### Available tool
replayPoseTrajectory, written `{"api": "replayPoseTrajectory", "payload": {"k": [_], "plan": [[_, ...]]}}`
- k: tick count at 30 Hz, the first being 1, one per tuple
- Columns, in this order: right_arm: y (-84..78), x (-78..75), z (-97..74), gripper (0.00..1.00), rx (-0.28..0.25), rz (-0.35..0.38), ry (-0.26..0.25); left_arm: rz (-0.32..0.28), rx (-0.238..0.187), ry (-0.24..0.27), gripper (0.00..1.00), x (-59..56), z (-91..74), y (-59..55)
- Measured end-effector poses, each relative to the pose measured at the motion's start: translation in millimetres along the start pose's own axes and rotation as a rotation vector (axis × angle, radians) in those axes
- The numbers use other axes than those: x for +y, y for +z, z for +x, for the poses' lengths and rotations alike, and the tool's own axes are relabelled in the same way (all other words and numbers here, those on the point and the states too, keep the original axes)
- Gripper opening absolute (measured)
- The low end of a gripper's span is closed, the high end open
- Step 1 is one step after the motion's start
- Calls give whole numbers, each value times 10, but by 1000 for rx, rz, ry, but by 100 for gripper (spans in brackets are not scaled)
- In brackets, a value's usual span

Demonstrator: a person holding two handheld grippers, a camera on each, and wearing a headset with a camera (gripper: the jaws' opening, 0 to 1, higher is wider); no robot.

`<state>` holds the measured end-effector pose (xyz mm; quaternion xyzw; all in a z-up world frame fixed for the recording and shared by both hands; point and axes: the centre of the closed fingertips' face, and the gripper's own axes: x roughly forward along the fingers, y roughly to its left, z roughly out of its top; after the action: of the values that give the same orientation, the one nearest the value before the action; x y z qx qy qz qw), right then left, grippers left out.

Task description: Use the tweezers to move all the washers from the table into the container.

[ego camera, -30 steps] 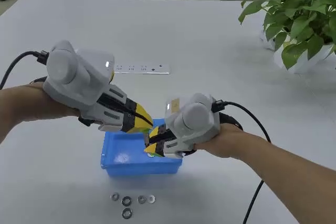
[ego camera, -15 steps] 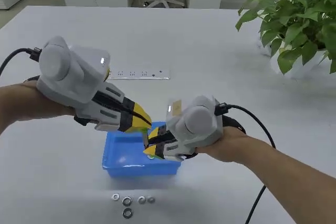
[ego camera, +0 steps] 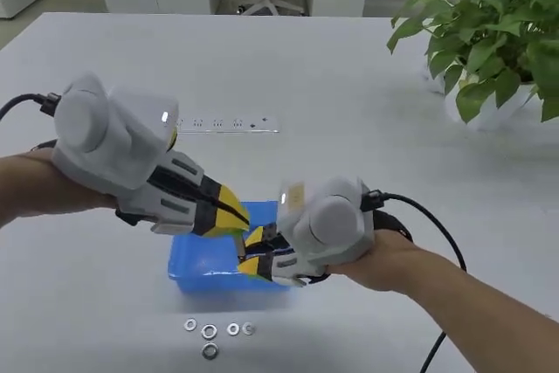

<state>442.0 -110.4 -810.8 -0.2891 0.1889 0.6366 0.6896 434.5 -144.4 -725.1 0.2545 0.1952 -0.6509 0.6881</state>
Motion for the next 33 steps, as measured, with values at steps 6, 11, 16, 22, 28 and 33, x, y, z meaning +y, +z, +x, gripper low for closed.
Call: {"api": "replayPoseTrajectory", "payload": {"k": [6,11,16,22,28,33], "plan": [[-51,96,4,13,6,3,2,3,1,-12,5,-107,48,-24],[-89,156,12,13,5,13,2,2,4,-24,5,-164,84,-40],[-124,222,28,13,11,13,7,4,2,-36,5,-235,131,-57],[-175,306,53,13,14,16,10,-2,0,-49,5,-302,173,-95],[-226,375,84,13,19,19,16,-14,0,-62,5,-355,219,-138],[-271,424,104,13,22,29,19,-16,4,-75,5,-399,257,-173]]}}
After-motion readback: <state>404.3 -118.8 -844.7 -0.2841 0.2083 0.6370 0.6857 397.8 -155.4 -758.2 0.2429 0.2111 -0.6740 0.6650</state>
